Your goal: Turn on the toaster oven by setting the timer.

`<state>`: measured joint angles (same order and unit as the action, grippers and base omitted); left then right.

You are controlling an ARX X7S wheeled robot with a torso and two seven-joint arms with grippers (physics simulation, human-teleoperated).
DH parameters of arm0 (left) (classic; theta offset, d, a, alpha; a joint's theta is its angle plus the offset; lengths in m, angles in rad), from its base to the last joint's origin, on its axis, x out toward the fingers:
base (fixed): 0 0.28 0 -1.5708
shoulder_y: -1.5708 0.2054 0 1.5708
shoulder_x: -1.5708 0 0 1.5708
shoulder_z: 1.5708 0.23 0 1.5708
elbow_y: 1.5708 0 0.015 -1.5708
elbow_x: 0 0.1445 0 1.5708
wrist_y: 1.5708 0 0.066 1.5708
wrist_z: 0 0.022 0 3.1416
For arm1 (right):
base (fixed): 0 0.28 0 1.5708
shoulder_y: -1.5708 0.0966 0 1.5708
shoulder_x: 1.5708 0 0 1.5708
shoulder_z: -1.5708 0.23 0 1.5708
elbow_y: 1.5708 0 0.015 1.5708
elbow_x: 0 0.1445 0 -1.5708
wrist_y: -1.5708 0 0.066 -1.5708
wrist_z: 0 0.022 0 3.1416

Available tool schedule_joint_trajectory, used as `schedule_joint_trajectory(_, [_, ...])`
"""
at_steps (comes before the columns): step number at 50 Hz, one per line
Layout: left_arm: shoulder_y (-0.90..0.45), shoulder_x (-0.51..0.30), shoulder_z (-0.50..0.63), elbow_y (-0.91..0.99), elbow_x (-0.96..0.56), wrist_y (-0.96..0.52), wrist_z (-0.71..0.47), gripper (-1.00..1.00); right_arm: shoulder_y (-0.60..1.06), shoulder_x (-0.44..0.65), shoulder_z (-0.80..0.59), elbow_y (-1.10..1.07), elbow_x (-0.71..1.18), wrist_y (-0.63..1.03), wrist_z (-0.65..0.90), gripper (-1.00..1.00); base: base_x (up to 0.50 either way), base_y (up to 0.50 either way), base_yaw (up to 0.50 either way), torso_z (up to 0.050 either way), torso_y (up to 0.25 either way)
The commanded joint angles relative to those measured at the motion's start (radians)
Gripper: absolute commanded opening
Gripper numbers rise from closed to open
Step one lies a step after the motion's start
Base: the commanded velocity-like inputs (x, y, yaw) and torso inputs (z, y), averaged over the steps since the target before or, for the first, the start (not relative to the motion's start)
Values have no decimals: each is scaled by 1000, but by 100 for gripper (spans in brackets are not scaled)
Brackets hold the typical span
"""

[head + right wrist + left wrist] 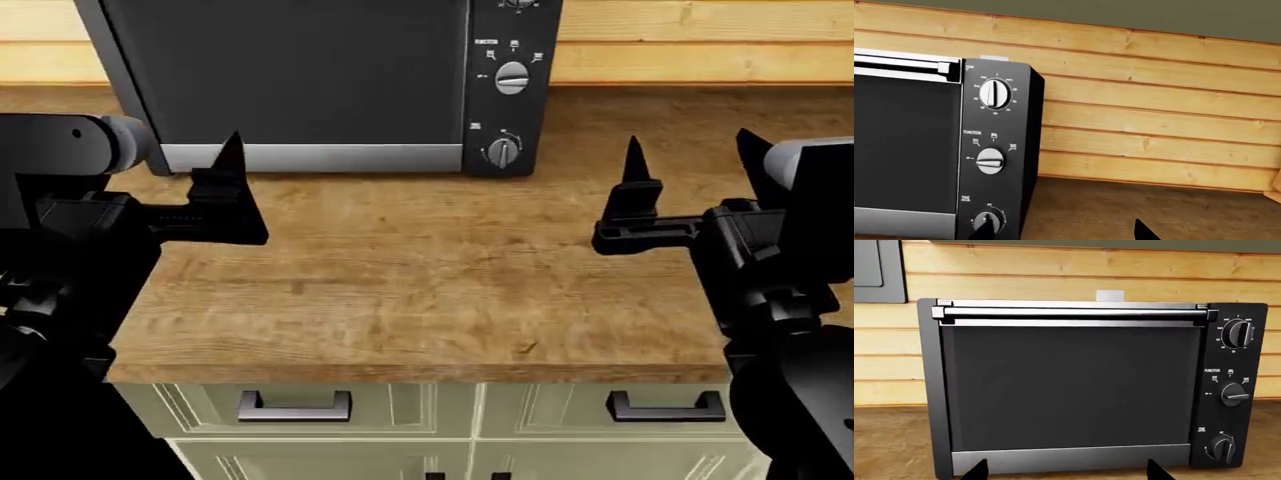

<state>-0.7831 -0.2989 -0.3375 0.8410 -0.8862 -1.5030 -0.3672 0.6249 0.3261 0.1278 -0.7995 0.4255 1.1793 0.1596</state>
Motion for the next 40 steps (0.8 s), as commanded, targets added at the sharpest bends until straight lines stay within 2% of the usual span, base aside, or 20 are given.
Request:
schedule_joint_trajectory(1, [2, -9, 0, -6, -28, 11, -21, 100, 0, 2, -4, 3, 3, -9, 3, 100, 500, 0, 0, 0, 0])
schedule_joint_trajectory(12, [7, -18, 6, -15, -46, 27, -39, 100, -11, 8, -12, -6, 2, -6, 15, 100, 500, 0, 0, 0, 1])
schedule_joint_trajectory(26, [6, -28, 18, -28, -63, 45, -62, 100, 12, 13, -12, -12, 9, 23, 30, 100, 0, 0, 0, 0, 1])
schedule_joint_trajectory(30, [-56, -15, -52, -17, -148, -48, -116, 100, 53, 15, -2, -40, 36, 129, 44, 100, 0, 0, 0, 0, 0])
schedule_joint_trajectory(34, [-70, -115, -116, -39, -431, -63, -310, 100, 151, -13, 49, -92, 100, 364, 55, 100, 0, 0, 0, 0, 0])
schedule_joint_trajectory(37, [-76, -177, -124, -55, -523, -50, -380, 100, 179, 39, 100, -29, 441, 390, 298, 100, 0, 0, 0, 0, 0])
schedule_joint_trajectory(39, [-75, -218, -133, -62, -579, -47, -420, 100, 200, 85, 117, 34, 741, 390, 548, 100, 0, 0, 0, 0, 0])
schedule_joint_trajectory(40, [-73, -230, -134, -63, -607, -42, -440, 100, 207, 99, 115, 51, 832, 388, 616, 100, 0, 0, 0, 0, 0])
